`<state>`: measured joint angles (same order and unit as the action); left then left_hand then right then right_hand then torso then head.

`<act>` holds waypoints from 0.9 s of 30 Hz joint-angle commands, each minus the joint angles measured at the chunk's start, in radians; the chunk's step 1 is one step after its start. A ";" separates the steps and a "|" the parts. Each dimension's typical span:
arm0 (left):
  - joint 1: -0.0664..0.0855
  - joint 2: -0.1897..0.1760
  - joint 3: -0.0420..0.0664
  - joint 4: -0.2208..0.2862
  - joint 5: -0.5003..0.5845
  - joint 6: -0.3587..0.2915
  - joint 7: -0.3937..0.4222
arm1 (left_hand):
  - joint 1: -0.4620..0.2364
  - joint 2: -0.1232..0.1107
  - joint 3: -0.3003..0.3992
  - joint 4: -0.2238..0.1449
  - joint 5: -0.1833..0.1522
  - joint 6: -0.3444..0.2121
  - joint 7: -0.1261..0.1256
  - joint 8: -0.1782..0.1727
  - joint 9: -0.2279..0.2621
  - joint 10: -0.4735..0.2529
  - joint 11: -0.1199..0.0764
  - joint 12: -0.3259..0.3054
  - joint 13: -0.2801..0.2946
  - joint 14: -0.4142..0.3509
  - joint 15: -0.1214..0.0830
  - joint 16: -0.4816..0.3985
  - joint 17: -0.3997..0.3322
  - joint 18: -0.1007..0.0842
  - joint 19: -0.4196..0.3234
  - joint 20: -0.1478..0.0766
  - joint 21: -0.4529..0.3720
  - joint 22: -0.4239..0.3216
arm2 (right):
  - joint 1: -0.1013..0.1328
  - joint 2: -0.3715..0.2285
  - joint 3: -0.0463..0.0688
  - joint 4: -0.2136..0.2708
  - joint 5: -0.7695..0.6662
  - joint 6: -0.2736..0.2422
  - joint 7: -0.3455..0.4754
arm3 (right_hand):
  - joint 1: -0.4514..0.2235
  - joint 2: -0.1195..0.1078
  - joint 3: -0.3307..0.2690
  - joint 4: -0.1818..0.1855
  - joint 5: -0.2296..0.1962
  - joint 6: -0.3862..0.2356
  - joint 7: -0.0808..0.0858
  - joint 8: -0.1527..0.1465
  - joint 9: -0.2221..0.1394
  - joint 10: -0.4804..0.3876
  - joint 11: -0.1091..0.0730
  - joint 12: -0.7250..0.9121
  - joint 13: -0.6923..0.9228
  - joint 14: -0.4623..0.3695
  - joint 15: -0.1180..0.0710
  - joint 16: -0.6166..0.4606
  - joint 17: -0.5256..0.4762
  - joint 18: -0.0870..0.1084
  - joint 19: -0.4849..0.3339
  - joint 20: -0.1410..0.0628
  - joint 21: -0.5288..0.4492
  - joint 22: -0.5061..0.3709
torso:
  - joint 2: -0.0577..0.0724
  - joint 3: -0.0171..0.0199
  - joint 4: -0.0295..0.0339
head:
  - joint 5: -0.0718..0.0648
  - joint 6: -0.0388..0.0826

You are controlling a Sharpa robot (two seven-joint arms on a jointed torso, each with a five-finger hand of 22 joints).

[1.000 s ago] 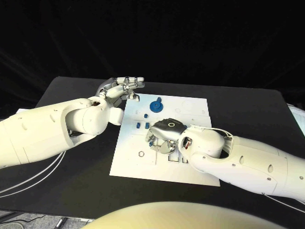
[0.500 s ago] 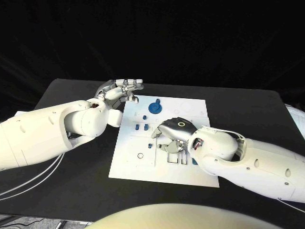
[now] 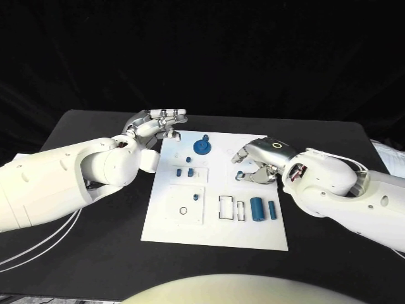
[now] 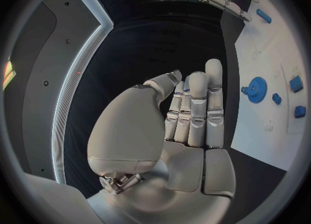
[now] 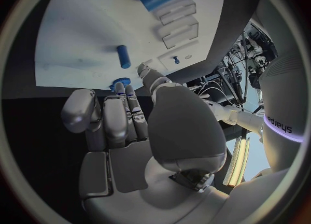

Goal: Assemble the parts on the task board

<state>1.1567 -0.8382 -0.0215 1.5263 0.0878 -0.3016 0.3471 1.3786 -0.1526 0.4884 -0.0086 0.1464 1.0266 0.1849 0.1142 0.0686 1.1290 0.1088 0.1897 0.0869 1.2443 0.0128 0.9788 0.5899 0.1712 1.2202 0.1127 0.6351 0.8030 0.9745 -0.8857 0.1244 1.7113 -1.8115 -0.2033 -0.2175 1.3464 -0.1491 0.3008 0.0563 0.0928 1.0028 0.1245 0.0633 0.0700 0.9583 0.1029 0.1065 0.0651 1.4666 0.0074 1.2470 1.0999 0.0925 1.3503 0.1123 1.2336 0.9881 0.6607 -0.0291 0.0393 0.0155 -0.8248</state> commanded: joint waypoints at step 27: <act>0.000 0.001 0.001 0.002 -0.002 0.021 -0.001 | -0.004 0.002 -0.008 0.000 0.001 -0.006 0.000 0.003 -0.001 -0.008 -0.001 0.003 0.000 -0.006 0.004 -0.003 -0.002 0.011 -0.005 0.000 -0.005 -0.002 | -0.010 0.070 -0.009 -0.070 -0.051 0.096 -0.017 | 0.084 0.077 0.054 -0.004 -0.016 0.105 -0.007 0.027 0.017 0.172 -0.039 0.080 0.003 0.031 -0.028 0.016 0.011 0.013 0.030 -0.026 0.009 0.022 | 0.000 -0.0011 -0.0005 | 0.007 -0.006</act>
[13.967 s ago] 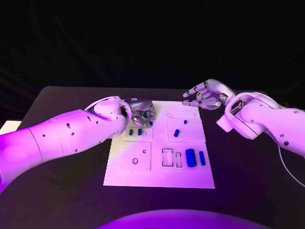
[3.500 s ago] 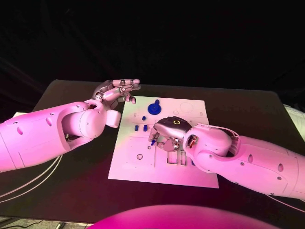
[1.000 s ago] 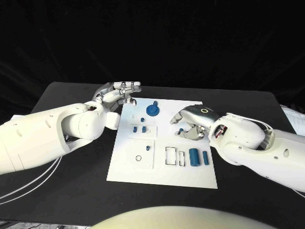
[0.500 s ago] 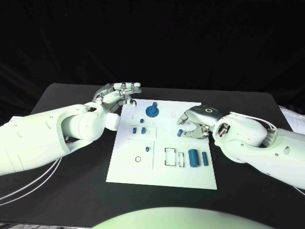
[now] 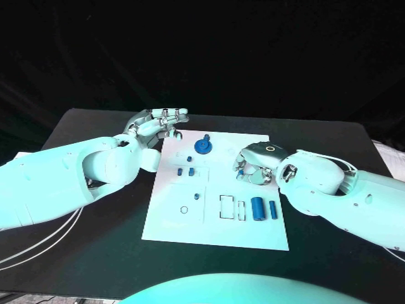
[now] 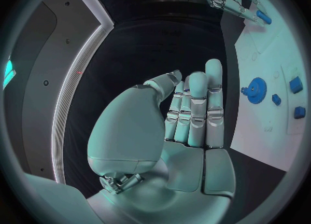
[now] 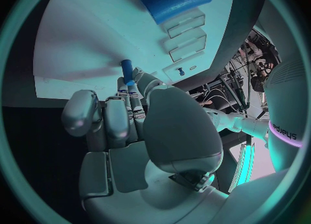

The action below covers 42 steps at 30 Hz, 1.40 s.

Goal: Assemble the parts on the task board

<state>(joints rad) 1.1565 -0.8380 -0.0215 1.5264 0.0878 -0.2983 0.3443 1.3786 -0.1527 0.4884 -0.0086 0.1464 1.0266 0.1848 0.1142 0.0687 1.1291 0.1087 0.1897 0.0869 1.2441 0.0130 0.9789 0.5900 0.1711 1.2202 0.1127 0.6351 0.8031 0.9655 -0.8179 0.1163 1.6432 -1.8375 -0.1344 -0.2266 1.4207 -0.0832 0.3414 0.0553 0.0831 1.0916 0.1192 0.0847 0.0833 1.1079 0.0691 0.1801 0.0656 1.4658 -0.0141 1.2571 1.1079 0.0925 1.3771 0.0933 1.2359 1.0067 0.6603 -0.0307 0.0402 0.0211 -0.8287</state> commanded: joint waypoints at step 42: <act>0.000 -0.001 0.000 -0.002 -0.007 0.021 -0.009 | -0.004 0.003 -0.008 -0.001 0.001 -0.007 0.000 0.004 -0.001 -0.010 -0.001 0.004 0.000 -0.007 0.004 -0.005 -0.006 0.011 -0.005 0.000 -0.006 -0.002 | -0.005 -0.001 -0.001 0.002 -0.035 0.000 -0.012 | -0.010 -0.009 0.076 -0.002 -0.018 0.017 0.003 -0.001 0.000 0.063 -0.003 -0.046 0.005 0.028 -0.005 0.001 -0.011 0.014 0.002 -0.005 0.003 -0.001 | -0.001 -0.0003 -0.0011 | -0.008 -0.007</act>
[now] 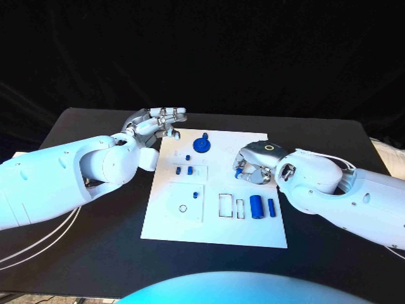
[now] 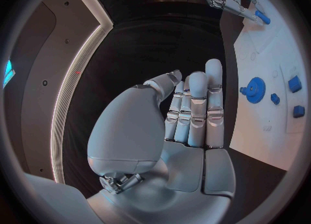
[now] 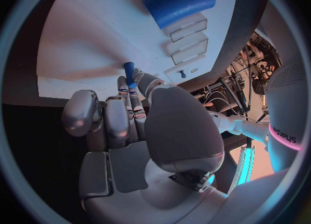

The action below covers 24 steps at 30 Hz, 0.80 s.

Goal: Assemble the parts on the task board

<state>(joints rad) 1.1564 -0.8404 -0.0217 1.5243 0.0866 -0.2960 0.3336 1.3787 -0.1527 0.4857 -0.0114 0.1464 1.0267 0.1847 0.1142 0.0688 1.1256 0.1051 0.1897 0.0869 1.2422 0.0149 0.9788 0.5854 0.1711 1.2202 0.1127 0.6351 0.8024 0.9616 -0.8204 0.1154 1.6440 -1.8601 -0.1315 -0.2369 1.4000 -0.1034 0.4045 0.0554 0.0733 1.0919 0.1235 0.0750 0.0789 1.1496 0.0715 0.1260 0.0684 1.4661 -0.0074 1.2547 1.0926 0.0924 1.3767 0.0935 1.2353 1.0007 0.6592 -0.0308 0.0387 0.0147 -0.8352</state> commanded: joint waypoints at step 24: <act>-0.001 0.002 0.000 -0.001 -0.007 0.017 0.004 | -0.004 0.005 -0.007 0.002 0.001 -0.008 0.000 0.004 -0.001 -0.008 0.003 0.006 0.000 -0.007 0.002 -0.004 -0.002 0.011 -0.006 0.001 -0.007 -0.002 | 0.002 -0.039 0.021 0.100 0.036 -0.112 -0.005 | 0.048 0.035 0.061 -0.058 -0.022 0.069 -0.003 0.032 0.024 0.106 -0.022 0.008 0.017 0.032 -0.027 0.017 0.020 0.009 0.013 -0.026 0.020 0.029 | -0.001 -0.0007 -0.0012 | -0.002 0.000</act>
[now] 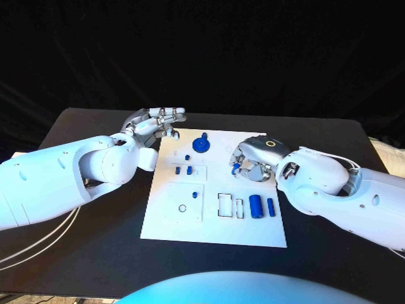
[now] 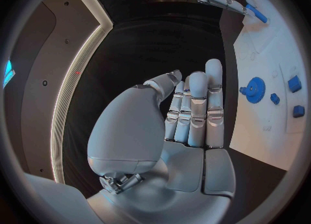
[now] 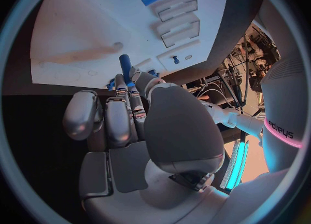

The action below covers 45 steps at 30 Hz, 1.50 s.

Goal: Assemble the parts on the task board

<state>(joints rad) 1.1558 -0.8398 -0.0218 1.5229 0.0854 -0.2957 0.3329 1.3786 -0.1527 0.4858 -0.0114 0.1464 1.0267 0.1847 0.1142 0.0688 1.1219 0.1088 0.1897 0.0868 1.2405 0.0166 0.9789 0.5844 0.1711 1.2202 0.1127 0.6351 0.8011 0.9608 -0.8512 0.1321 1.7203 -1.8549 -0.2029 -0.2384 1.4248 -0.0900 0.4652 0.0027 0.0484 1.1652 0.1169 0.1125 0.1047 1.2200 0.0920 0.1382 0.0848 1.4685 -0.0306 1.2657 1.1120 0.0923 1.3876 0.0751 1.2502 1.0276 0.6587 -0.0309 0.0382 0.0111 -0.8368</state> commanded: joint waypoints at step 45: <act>0.000 0.024 0.001 -0.012 -0.006 0.023 0.004 | -0.005 0.007 -0.009 0.002 0.001 -0.008 0.000 0.006 -0.001 -0.006 -0.001 0.009 0.001 -0.007 0.001 -0.004 -0.003 0.011 -0.006 0.001 -0.008 -0.002 | -0.089 0.253 -0.051 -0.010 0.041 0.028 0.060 | 0.023 0.027 0.019 -0.019 0.007 -0.014 0.012 -0.016 -0.002 0.029 -0.035 -0.023 -0.001 0.029 0.002 0.006 -0.001 0.010 0.000 -0.004 0.003 -0.002 | 0.001 0.0001 0.0029 | 0.046 -0.019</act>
<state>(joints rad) 1.1553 -0.8174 -0.0219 1.5101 0.0843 -0.2919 0.3317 1.3787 -0.1527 0.4827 -0.0083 0.1464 1.0267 0.1847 0.1142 0.0688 1.1220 0.1087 0.1961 0.0868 1.2402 0.0169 0.9789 0.5822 0.1711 1.2202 0.1127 0.6299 0.8003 0.8730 -0.5996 0.0812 1.7116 -1.7946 -0.1980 -0.1878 1.4249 -0.0899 0.4816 -0.0140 0.0523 1.1571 0.1246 0.1017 0.1022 1.2199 0.0919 0.1149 0.0821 1.4685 -0.0305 1.2654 1.1108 0.0923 1.3875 0.0753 1.2501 1.0254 0.6602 -0.0310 0.0421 0.0569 -0.8560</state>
